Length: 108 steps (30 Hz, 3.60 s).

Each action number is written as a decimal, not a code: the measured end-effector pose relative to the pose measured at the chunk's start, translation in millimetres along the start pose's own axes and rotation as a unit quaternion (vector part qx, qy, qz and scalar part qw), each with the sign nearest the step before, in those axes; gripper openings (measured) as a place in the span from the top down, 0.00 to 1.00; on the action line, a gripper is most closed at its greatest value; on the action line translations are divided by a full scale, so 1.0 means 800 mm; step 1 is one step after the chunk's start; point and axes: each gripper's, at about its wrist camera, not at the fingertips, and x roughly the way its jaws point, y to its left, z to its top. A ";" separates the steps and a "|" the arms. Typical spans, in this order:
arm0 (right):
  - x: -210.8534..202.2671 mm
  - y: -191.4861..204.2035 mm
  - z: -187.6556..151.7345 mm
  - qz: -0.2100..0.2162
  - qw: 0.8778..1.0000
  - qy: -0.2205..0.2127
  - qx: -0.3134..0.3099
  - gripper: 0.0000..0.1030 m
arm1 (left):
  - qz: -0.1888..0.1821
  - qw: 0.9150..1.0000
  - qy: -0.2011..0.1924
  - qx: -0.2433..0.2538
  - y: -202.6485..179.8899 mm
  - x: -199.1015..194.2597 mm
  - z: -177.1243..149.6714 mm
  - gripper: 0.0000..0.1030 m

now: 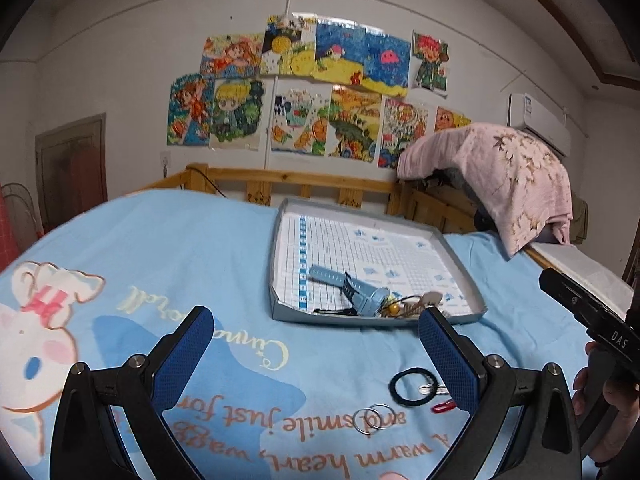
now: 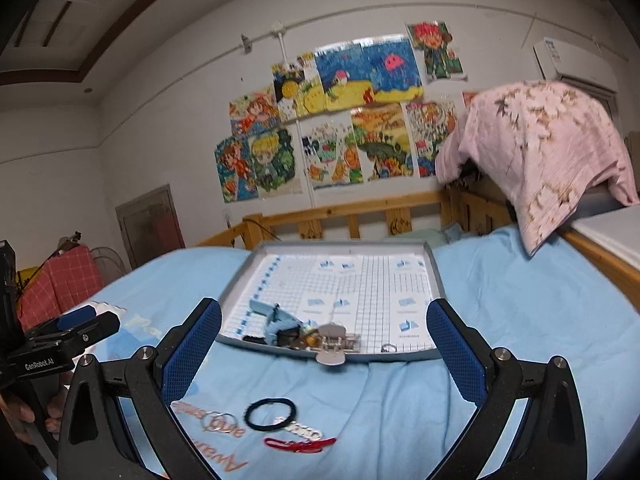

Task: Organize jewelry
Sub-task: 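Grasp the silver hoop rings with the left tool while the right tool grasps the black hair tie, then carry the hoop rings and hair tie into the tray and open both tools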

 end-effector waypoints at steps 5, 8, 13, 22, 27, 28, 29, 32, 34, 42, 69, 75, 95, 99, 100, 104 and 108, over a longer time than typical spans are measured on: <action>0.039 -0.012 -0.024 0.011 0.999 0.032 0.008 0.02 | -0.028 0.998 0.052 0.005 0.005 0.039 -0.027 0.00; 0.061 -0.013 -0.041 0.018 0.998 0.059 0.004 0.02 | -0.050 0.996 0.079 -0.003 0.010 0.053 -0.042 0.00; 0.090 -0.008 -0.063 0.043 0.994 0.097 -0.004 0.03 | -0.079 0.992 0.101 -0.004 0.010 0.065 -0.059 0.06; 0.130 0.016 -0.091 0.099 0.980 0.169 -0.041 0.47 | -0.130 0.977 0.165 0.024 -0.004 0.086 -0.086 0.46; 0.145 0.027 -0.105 0.116 0.970 0.206 -0.058 0.65 | -0.133 0.970 0.201 0.020 -0.005 0.102 -0.097 0.63; 0.148 0.029 -0.107 0.118 0.968 0.212 -0.061 0.69 | -0.133 0.969 0.206 0.018 -0.004 0.105 -0.099 0.66; 0.150 0.031 -0.109 0.118 0.967 0.217 -0.064 0.71 | -0.134 0.969 0.207 0.016 -0.004 0.106 -0.100 0.68; 0.156 0.035 -0.116 0.121 0.963 0.230 -0.067 0.71 | -0.136 0.967 0.216 0.014 -0.001 0.111 -0.103 0.73; 0.159 0.035 -0.118 0.122 0.962 0.236 -0.066 0.71 | -0.139 0.965 0.221 0.015 -0.002 0.113 -0.105 0.78; 0.163 0.036 -0.125 0.124 0.959 0.249 -0.061 0.79 | -0.151 0.962 0.226 0.021 -0.007 0.115 -0.109 0.95; 0.112 -0.010 -0.056 0.112 0.989 0.098 0.004 0.95 | -0.146 0.984 0.096 -0.017 -0.010 0.087 -0.007 0.97; 0.133 -0.040 -0.020 0.057 0.996 0.068 0.023 0.95 | -0.125 0.990 0.055 -0.044 -0.024 0.126 0.036 0.97; 0.251 -0.068 -0.049 -0.009 0.992 0.124 0.035 0.95 | -0.027 0.991 0.102 -0.086 -0.012 0.237 -0.003 0.97; 0.253 -0.063 -0.054 -0.015 0.991 0.134 0.024 0.95 | -0.027 0.989 0.114 -0.092 -0.010 0.244 -0.010 0.97; 0.256 -0.062 -0.056 -0.016 0.990 0.138 0.022 0.95 | -0.028 0.988 0.115 -0.094 -0.009 0.245 -0.012 0.97; 0.258 -0.060 -0.060 -0.015 0.989 0.149 0.018 0.95 | -0.025 0.989 0.117 -0.090 -0.010 0.243 -0.014 0.97; 0.260 -0.061 -0.060 -0.016 0.987 0.157 0.019 0.94 | -0.018 0.989 0.122 -0.079 -0.014 0.244 -0.012 0.95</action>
